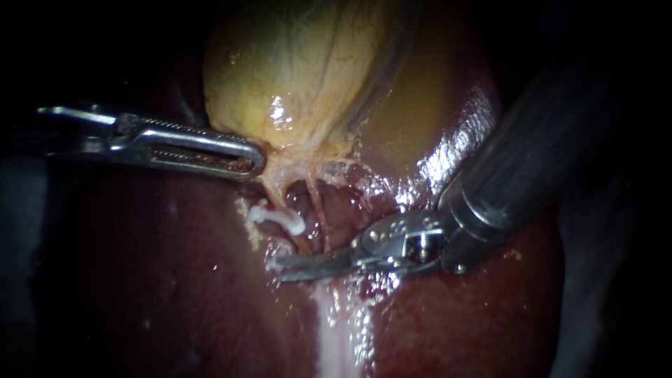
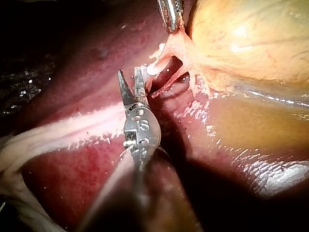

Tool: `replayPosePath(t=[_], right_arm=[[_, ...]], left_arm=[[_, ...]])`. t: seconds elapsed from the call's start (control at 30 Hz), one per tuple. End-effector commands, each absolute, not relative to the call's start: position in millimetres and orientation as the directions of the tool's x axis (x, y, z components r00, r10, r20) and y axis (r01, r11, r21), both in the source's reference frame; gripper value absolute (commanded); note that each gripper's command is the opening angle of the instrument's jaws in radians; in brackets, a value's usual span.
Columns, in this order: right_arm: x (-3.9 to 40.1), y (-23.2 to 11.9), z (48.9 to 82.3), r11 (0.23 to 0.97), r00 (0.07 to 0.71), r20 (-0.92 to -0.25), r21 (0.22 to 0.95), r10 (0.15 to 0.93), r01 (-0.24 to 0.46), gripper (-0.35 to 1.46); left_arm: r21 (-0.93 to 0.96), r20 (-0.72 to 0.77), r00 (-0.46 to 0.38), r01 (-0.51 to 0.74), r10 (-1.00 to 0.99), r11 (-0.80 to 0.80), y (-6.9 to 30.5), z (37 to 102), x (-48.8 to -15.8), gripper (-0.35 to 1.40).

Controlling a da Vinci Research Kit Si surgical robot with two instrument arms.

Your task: Go to the cutting position left tube

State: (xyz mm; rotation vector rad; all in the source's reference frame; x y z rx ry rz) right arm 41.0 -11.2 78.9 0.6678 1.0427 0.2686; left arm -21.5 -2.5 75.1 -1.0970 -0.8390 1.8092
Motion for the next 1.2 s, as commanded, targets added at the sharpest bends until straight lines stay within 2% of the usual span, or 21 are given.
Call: replayPosePath(t=[0.03, 0.13, 0.27, 0.57, 1.2], right_arm=[[41.0, -11.2, 78.9, 0.774, 0.493, -0.707, 0.625, 0.506, 0.102, 0.57], [41.0, -11.2, 78.9, 0.774, 0.493, -0.707, 0.625, 0.506, 0.102, 0.69], [40.8, -11.2, 78.8, 0.774, 0.494, -0.707, 0.625, 0.506, 0.102, 0.73], [40.3, -11.3, 78.8, 0.774, 0.494, -0.708, 0.625, 0.505, 0.105, 0.94], [38.5, -10.6, 77.8, 0.772, 0.494, -0.706, 0.627, 0.508, 0.104, 1.06]], left_arm=[[-0.85, -0.351, -0.265, -0.312, 0.898, -0.424, -2.5, 75.1, -21.5, -0.35], [-0.85, -0.351, -0.266, -0.312, 0.898, -0.424, -2.5, 75.1, -21.5, -0.35], [-0.85, -0.351, -0.266, -0.312, 0.898, -0.424, -2.5, 75.1, -21.5, -0.35], [-0.85, -0.351, -0.266, -0.312, 0.898, -0.425, -2.5, 75.1, -21.4, -0.35], [-0.85, -0.351, -0.266, -0.311, 0.898, -0.425, -2.6, 75.0, -21.3, -0.35]])
